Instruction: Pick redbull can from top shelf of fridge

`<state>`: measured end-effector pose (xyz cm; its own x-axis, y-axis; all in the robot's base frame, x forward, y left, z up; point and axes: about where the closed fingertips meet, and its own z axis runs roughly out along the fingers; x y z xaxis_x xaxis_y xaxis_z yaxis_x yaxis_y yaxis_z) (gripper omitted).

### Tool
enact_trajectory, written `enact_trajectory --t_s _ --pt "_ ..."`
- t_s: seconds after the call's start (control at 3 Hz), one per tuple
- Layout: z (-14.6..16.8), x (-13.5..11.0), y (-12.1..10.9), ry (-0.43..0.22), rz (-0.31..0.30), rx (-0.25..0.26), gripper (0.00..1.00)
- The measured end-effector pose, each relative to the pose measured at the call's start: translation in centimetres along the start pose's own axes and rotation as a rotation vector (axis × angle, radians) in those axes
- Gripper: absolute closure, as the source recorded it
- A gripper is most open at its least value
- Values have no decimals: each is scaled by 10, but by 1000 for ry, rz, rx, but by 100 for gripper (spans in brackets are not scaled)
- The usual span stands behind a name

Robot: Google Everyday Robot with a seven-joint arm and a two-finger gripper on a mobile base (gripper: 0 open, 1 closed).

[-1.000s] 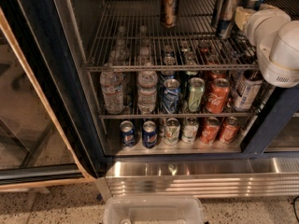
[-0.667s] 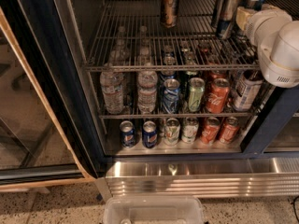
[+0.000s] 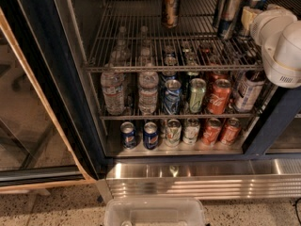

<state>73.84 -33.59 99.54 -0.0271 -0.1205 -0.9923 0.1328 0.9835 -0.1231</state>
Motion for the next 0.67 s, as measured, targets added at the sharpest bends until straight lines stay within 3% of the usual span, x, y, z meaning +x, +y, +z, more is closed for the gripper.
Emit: enact_trajectory --t_s 0.67 --pt "2 1 0 12 7 -17 47"
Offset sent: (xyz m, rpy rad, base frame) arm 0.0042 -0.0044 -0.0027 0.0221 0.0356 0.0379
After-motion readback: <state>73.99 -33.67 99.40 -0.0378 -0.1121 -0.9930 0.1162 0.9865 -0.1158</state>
